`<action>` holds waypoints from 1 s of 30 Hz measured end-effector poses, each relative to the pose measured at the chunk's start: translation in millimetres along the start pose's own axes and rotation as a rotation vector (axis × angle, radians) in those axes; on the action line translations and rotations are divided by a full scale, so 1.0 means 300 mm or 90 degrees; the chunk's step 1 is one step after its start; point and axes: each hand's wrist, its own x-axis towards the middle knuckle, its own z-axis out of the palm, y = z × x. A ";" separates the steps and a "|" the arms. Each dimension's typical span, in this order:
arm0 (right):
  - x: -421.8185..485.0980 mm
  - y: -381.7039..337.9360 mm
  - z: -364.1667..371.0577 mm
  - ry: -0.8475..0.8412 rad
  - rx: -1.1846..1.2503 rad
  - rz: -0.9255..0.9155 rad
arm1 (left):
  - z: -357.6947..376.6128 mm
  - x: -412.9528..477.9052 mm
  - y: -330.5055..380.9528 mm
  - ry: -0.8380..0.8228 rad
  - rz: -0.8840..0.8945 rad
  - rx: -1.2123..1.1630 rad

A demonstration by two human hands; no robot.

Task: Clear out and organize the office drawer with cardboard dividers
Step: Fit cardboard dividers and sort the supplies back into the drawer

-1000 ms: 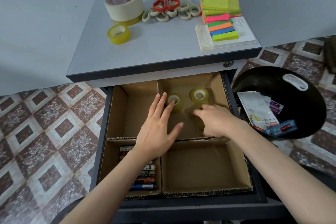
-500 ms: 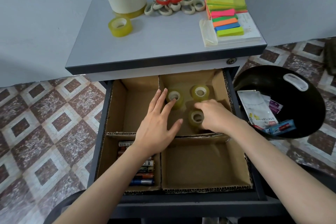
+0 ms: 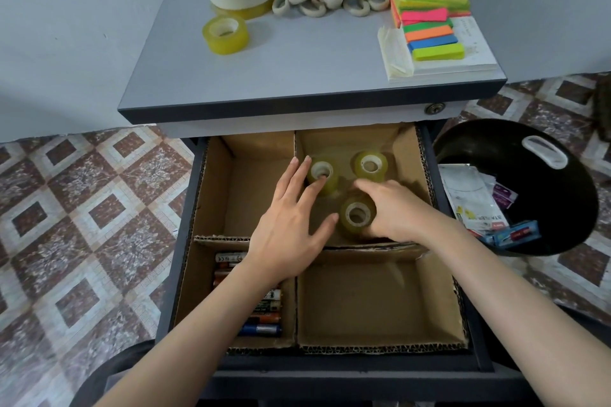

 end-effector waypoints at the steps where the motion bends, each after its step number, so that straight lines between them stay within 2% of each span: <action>1: 0.003 0.001 0.003 0.004 0.002 0.004 | 0.001 0.000 0.000 0.004 0.001 -0.004; 16: 0.009 0.012 0.012 -0.010 0.018 -0.019 | 0.014 0.001 -0.012 0.029 0.014 -0.007; 21: 0.015 0.006 0.015 -0.002 -0.025 -0.034 | 0.019 0.001 -0.014 0.039 0.024 -0.010; 25: 0.023 -0.007 0.026 0.001 -0.046 -0.083 | 0.027 0.004 -0.023 0.077 0.032 -0.067; 30: 0.025 -0.015 0.022 -0.016 -0.138 -0.122 | 0.031 0.003 -0.025 0.086 0.018 -0.086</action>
